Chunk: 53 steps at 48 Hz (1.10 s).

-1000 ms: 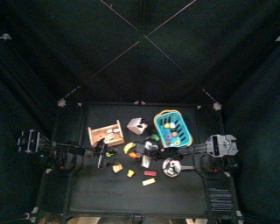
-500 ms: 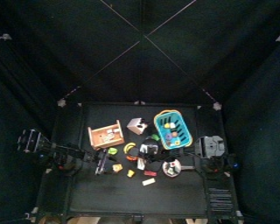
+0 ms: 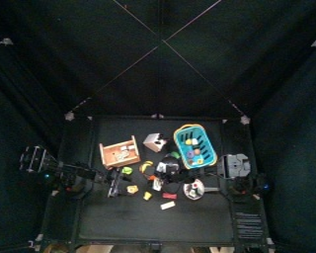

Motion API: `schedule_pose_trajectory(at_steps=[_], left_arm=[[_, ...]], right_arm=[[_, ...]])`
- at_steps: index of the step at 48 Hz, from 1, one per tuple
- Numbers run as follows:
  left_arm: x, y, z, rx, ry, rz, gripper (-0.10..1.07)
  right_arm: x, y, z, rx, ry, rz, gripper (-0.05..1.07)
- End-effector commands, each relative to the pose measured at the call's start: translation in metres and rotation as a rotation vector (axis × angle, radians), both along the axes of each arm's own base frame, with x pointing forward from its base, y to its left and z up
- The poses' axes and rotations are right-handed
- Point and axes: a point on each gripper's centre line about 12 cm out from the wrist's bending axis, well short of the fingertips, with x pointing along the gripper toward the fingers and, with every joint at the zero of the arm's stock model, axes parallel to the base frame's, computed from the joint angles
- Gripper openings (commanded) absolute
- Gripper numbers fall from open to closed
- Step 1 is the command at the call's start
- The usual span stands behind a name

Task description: Place carrot in front of toolbox

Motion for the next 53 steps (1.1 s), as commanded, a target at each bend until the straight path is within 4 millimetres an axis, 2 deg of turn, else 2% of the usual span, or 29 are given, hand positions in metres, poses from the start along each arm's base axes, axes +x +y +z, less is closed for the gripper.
schedule_pose_trajectory(at_steps=[1,10,43,53], left_arm=[[0.003,0.0,0.005,-0.006,-0.02,0.005,0.96],[0.004,0.003,0.005,-0.02,-0.019,0.029,0.96],[0.0,0.0,0.002,-0.023,-0.005,0.022,0.96],[-0.001,-0.001,0.001,-0.023,-0.004,0.015,0.96]], right_arm=[[0.007,0.002,0.022,0.001,-0.055,0.003,0.96],[0.009,0.003,0.038,-0.001,-0.089,0.001,0.96],[0.008,0.001,0.076,-0.017,-0.153,-0.028,0.96],[0.003,0.002,0.102,-0.021,-0.199,-0.036,0.96]])
